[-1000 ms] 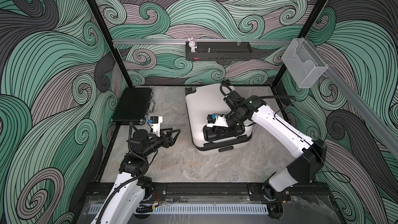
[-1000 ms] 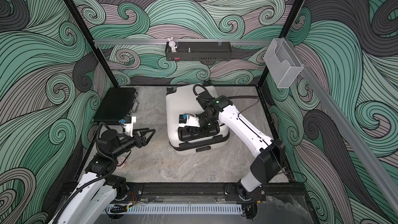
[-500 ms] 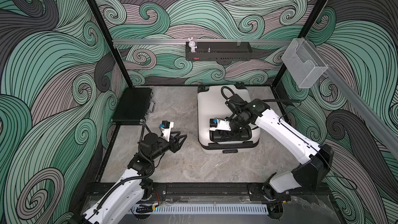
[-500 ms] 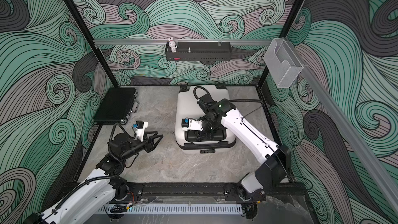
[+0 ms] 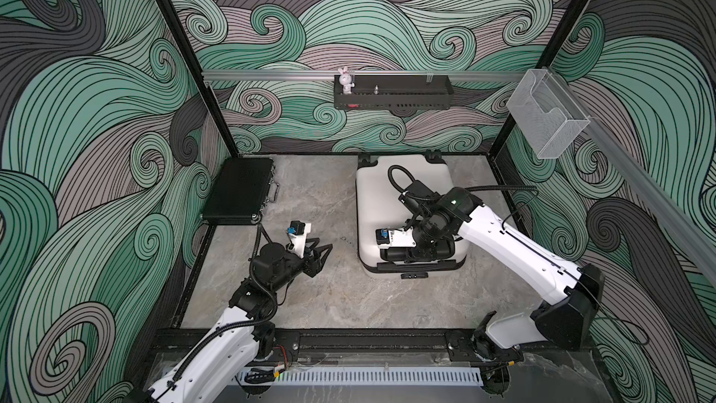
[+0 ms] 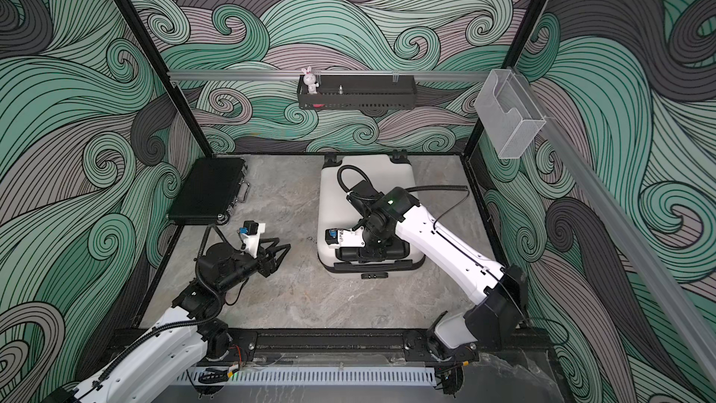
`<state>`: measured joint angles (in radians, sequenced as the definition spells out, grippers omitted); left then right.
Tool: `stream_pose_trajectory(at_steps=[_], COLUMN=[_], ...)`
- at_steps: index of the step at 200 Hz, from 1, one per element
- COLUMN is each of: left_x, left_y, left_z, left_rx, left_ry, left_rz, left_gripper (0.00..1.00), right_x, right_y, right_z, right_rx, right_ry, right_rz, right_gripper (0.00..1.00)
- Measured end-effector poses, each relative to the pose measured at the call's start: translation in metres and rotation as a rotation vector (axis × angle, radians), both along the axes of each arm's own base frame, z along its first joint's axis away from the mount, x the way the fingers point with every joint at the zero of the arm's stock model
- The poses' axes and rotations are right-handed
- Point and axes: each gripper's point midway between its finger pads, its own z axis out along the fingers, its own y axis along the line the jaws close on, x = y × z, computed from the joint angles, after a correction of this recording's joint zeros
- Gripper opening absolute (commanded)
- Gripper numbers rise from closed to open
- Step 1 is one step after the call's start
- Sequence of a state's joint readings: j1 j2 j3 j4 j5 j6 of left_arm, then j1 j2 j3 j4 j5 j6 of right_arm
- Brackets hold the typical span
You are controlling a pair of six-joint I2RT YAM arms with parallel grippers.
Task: Open the suitcase zippers
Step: Unzip the zipper on the suitcase.
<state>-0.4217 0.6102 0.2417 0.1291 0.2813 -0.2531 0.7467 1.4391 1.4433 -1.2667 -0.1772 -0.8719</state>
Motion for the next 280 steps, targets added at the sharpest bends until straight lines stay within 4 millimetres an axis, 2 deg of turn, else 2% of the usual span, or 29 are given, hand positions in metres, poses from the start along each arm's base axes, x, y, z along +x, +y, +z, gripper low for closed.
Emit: stream_pose_trajectory(at_steps=[39,86,103,127,142,154,167,189,222,252,280], left_x=[-0.001,-0.002,-0.002,-0.005,-0.01,-0.014,-0.019,-0.032,-0.06,-0.076,-0.082], left_y=[0.0,-0.003,-0.004,-0.013,-0.021,-0.028,-0.036,-0.052,-0.074,-0.087,-0.092], left_z=[0.0,-0.007,-0.01,-0.01,-0.009,-0.007,-0.004,0.003,-0.002,-0.01,-0.028], left_rx=[0.009,0.026,0.033,0.034,0.036,0.038,0.048,0.06,0.12,0.173,0.232], left_ry=[-0.007,0.013,0.021,0.015,0.002,-0.017,-0.055,-0.135,-0.23,-0.277,-0.275], left_rz=[-0.001,-0.015,-0.02,-0.067,-0.116,-0.156,-0.209,-0.328,-0.5,-0.599,-0.638], left_gripper=[0.57,0.56,0.54,0.5,0.49,0.36,0.3,0.29,0.3,0.29,0.29], right_x=[-0.006,-0.003,-0.003,-0.002,-0.003,-0.003,-0.004,-0.005,-0.013,-0.021,-0.022], right_y=[-0.017,-0.015,-0.015,-0.013,-0.013,-0.014,-0.013,-0.016,-0.032,-0.04,-0.04], right_z=[0.009,-0.016,-0.018,-0.018,-0.018,-0.017,-0.015,-0.013,-0.009,-0.004,-0.004], right_rx=[-0.019,-0.101,-0.108,-0.102,-0.099,-0.096,-0.086,-0.064,-0.052,-0.048,-0.04], right_ry=[-0.041,0.038,0.045,0.036,0.043,0.041,0.039,0.039,0.026,0.033,0.039], right_rz=[-0.029,-0.028,-0.026,0.007,0.02,0.023,0.028,0.043,0.089,0.118,0.125], right_gripper=[0.51,0.44,0.31,0.0,0.0,0.0,0.0,0.0,0.0,0.0,0.0])
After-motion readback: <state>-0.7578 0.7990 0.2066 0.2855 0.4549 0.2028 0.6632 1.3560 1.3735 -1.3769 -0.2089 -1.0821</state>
